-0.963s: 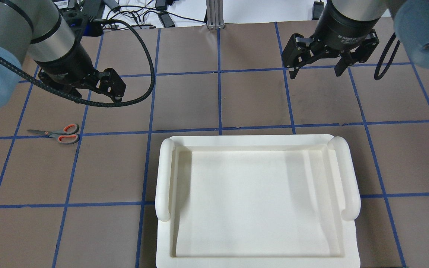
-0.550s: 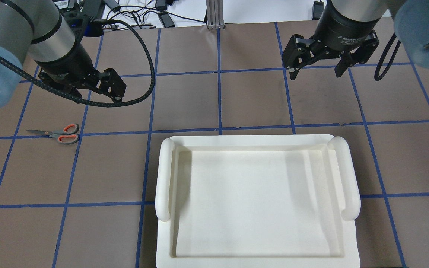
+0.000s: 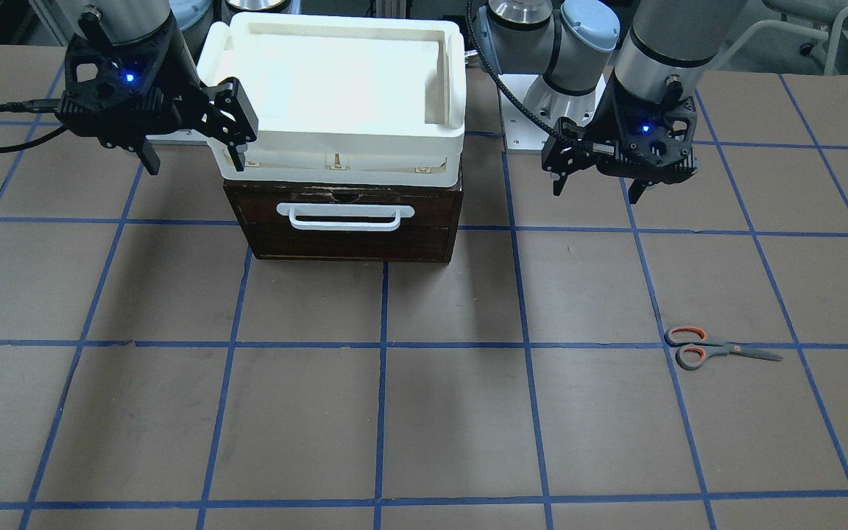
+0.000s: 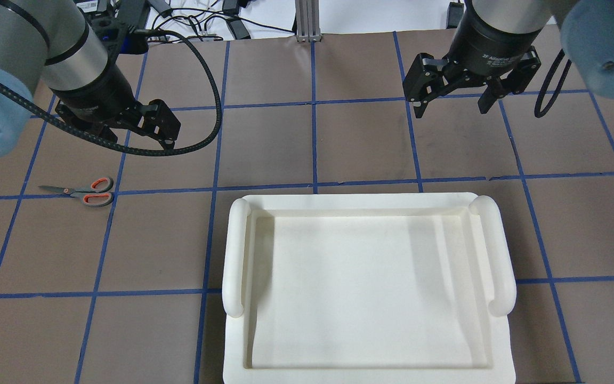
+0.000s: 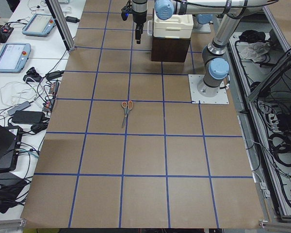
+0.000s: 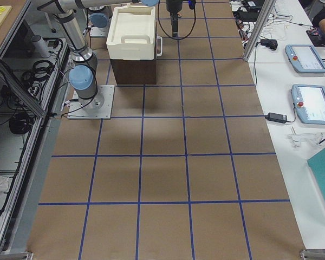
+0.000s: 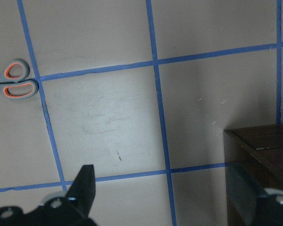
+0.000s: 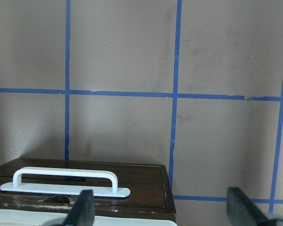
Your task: Place scissors in drawer with both arms
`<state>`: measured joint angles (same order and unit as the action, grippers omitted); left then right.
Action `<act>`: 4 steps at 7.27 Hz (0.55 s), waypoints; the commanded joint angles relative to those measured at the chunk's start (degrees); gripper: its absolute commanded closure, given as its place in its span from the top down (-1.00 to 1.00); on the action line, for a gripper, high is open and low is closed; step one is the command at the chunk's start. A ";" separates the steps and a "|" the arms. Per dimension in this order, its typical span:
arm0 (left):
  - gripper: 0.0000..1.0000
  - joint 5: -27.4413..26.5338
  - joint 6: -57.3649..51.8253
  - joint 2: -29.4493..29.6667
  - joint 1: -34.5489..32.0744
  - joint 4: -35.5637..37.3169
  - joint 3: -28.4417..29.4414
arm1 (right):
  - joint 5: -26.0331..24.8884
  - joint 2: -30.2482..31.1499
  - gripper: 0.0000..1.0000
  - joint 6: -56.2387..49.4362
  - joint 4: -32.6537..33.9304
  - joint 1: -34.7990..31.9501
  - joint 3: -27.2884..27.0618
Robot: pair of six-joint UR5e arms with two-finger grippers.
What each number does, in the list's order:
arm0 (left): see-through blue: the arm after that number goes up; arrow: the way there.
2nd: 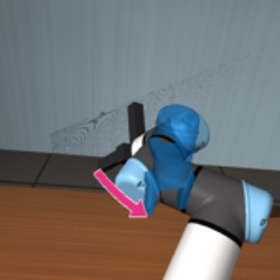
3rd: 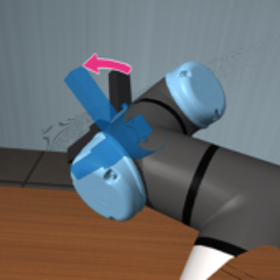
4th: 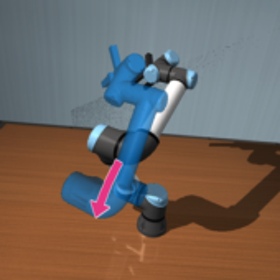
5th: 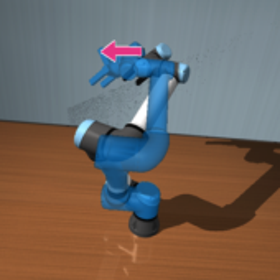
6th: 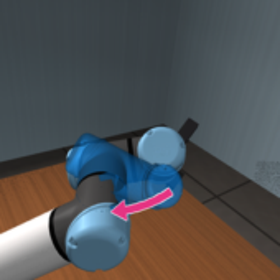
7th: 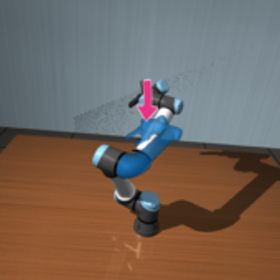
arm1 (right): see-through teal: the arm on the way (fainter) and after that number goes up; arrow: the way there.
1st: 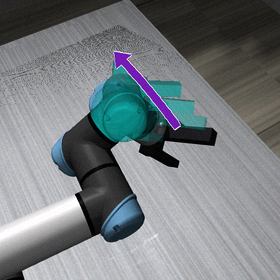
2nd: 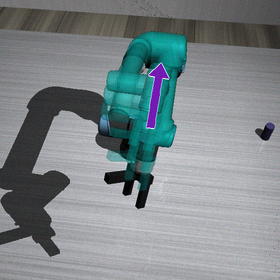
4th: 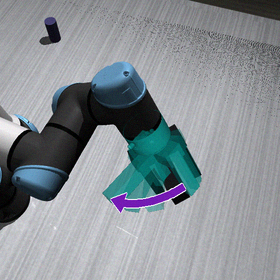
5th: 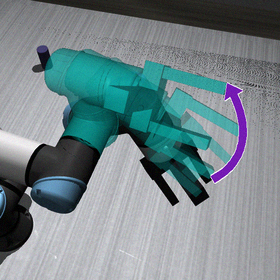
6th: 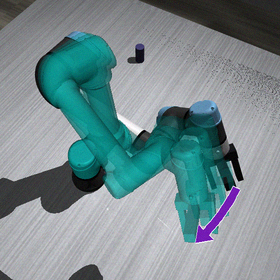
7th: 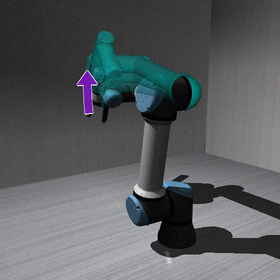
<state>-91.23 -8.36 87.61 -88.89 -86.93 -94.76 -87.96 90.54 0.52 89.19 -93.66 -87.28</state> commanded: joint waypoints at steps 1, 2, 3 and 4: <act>0.98 0.00 -3.91 0.28 0.74 1.32 -0.07 | 0.07 -7.08 1.00 0.87 0.72 -1.60 -0.17; 0.98 -0.17 -4.99 0.54 1.00 1.33 -0.16 | 0.68 -10.17 1.00 -0.59 0.90 -4.40 0.26; 0.98 -2.79 -11.18 1.59 1.70 1.41 -1.03 | 1.04 -12.12 1.00 -9.48 0.90 -7.04 0.88; 0.97 -2.81 -13.33 1.86 3.62 3.24 -2.52 | 0.87 -13.01 1.00 -18.80 0.64 -7.32 1.23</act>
<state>-93.12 -17.75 88.87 -87.00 -85.12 -95.86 -87.16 79.45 -7.74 90.00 -99.48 -86.59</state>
